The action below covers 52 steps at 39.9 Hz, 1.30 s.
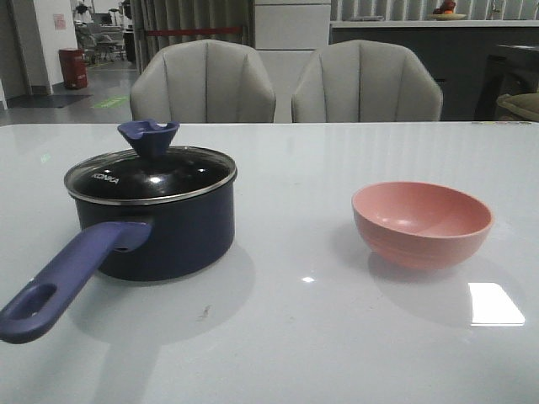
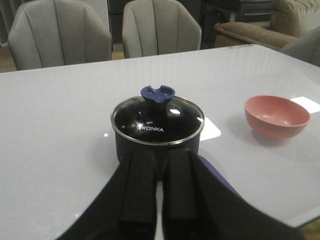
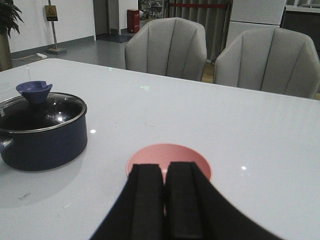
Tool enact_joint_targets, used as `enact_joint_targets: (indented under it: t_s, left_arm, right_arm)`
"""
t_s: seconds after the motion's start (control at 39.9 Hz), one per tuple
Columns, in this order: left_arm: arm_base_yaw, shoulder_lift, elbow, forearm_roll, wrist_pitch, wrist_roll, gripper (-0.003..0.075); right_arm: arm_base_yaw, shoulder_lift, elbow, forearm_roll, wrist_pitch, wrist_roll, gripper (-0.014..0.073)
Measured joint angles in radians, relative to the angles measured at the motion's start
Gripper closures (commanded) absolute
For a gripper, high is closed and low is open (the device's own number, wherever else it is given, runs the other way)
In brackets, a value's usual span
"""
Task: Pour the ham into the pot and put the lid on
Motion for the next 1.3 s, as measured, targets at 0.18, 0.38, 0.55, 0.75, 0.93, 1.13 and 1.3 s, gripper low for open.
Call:
enact_joint_targets:
  t_s: [0.18, 0.38, 0.55, 0.75, 0.93, 1.13, 1.3]
  left_arm:
    - [0.148, 0.0, 0.132, 0.0, -0.223, 0.0, 0.0591]
    - [0.324, 0.0, 0.291, -0.006, -0.381, 0.0, 0.0591]
    - [0.386, 0.0, 0.322, -0.009, -0.449, 0.0, 0.0591]
    - [0.389, 0.0, 0.322, -0.011, -0.481, 0.0, 0.0591]
    - [0.389, 0.0, 0.322, -0.015, -0.483, 0.0, 0.0591]
    - [0.389, 0.0, 0.322, -0.015, -0.483, 0.0, 0.0591]
    - [0.389, 0.0, 0.322, -0.015, -0.483, 0.0, 0.0591]
  right_arm:
    - [0.0, 0.0, 0.0, 0.0, 0.0, 0.0, 0.0437]
    - [0.0, 0.0, 0.0, 0.0, 0.0, 0.0, 0.0437]
    - [0.0, 0.0, 0.0, 0.0, 0.0, 0.0, 0.0437]
    - [0.0, 0.0, 0.0, 0.0, 0.0, 0.0, 0.0437]
    - [0.0, 0.0, 0.0, 0.0, 0.0, 0.0, 0.0437]
    - [0.0, 0.0, 0.0, 0.0, 0.0, 0.0, 0.0437]
    - [0.0, 0.0, 0.0, 0.0, 0.0, 0.0, 0.0437]
